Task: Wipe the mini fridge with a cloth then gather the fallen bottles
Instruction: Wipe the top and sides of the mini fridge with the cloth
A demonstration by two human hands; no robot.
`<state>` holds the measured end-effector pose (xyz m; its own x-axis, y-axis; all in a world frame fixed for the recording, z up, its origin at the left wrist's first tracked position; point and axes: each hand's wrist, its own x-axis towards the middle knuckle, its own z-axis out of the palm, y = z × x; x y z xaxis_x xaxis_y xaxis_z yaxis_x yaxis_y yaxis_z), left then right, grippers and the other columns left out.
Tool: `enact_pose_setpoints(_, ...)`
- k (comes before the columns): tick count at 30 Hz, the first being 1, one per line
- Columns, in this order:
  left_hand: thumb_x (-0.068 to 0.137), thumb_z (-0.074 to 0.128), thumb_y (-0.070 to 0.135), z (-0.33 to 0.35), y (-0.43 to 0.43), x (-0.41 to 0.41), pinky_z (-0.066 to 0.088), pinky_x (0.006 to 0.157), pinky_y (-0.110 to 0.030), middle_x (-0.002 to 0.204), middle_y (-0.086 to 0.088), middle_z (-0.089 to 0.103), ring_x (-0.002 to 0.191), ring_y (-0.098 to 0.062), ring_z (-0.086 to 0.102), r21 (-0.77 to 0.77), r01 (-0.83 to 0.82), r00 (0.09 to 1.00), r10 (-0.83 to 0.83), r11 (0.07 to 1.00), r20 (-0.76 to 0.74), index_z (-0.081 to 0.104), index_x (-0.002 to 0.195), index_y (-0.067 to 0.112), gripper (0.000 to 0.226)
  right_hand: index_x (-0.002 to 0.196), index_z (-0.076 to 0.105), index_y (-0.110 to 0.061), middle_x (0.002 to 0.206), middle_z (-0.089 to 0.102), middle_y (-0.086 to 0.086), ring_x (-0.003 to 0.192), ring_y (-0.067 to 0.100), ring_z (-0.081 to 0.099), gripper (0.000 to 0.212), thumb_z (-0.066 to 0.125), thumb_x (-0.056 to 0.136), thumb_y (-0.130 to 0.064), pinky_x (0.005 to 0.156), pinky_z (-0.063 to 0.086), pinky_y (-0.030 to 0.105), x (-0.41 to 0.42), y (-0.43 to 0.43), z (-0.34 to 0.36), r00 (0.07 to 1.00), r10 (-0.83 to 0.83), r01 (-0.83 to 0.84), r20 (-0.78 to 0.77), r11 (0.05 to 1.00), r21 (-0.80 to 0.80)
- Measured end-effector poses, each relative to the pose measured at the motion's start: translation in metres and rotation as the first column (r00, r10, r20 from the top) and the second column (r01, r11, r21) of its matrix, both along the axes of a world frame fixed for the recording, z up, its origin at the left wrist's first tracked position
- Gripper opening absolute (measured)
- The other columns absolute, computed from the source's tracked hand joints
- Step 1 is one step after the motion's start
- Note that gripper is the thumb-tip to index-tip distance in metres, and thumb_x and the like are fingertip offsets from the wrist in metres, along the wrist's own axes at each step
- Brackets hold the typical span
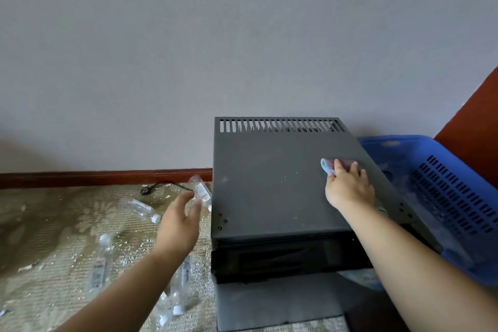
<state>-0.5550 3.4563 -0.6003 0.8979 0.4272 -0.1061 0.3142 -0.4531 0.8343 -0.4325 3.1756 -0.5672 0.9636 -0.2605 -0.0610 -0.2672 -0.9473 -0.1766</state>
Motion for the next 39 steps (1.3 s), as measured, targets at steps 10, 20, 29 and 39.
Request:
enact_pose_setpoints(10, 0.092, 0.053, 0.014, -0.045, 0.007, -0.011, 0.05, 0.078, -0.036, 0.085, -0.011, 0.068, 0.083, -0.029, 0.062, -0.238, -0.201, 0.948, 0.128, 0.95, -0.292, 0.066, 0.091, 0.005, 0.016, 0.148, 0.023, -0.028, 0.158, 0.014, 0.005, 0.143, 0.027, 0.018, 0.054, 0.037, 0.097, -0.038, 0.113, 0.023, 0.042, -0.067, 0.122, -0.006, 0.884, 0.444, -0.455, 0.149, 0.889, 0.051)
enact_pose_setpoints(20, 0.089, 0.053, 0.001, -0.043, -0.015, -0.025, 0.031, 0.05, -0.013, 0.065, 0.004, 0.047, 0.068, -0.016, 0.047, -0.132, -0.055, 0.957, 0.015, 0.99, -0.29, 0.051, 0.082, 0.008, 0.009, 0.078, 0.067, -0.028, 0.076, 0.068, -0.012, 0.069, 0.014, 0.06, 0.016, 0.051, 0.076, -0.025, 0.059, 0.046, 0.025, -0.107, 0.216, -0.019, 0.703, 0.62, -0.668, 0.35, 0.744, 0.023)
enact_pose_setpoints(29, 0.089, 0.059, 0.01, -0.06, 0.04, -0.047, 0.045, 0.07, -0.031, 0.076, -0.02, 0.068, 0.07, -0.027, 0.06, -0.236, -0.228, 0.936, 0.146, 0.945, -0.321, 0.067, 0.072, 0.009, 0.019, 0.103, 0.063, -0.013, 0.08, 0.065, 0.008, 0.068, 0.018, 0.057, 0.017, 0.048, 0.096, -0.018, 0.064, 0.048, 0.027, 0.009, 0.167, 0.079, 0.994, 0.062, -0.094, 0.088, 0.109, 0.99)
enact_pose_setpoints(39, 0.089, 0.059, 0.018, -0.08, 0.032, -0.037, 0.042, 0.061, -0.023, 0.072, 0.01, 0.061, 0.072, -0.01, 0.058, -0.02, 0.011, 0.947, -0.017, 1.0, -0.319, 0.056, 0.072, 0.031, 0.021, 0.105, 0.06, -0.015, 0.103, 0.068, 0.013, 0.096, 0.036, 0.052, 0.029, 0.035, 0.099, -0.03, 0.071, 0.041, 0.034, 0.085, 0.053, -0.009, 0.948, 0.174, -0.185, 0.268, 0.983, 0.016)
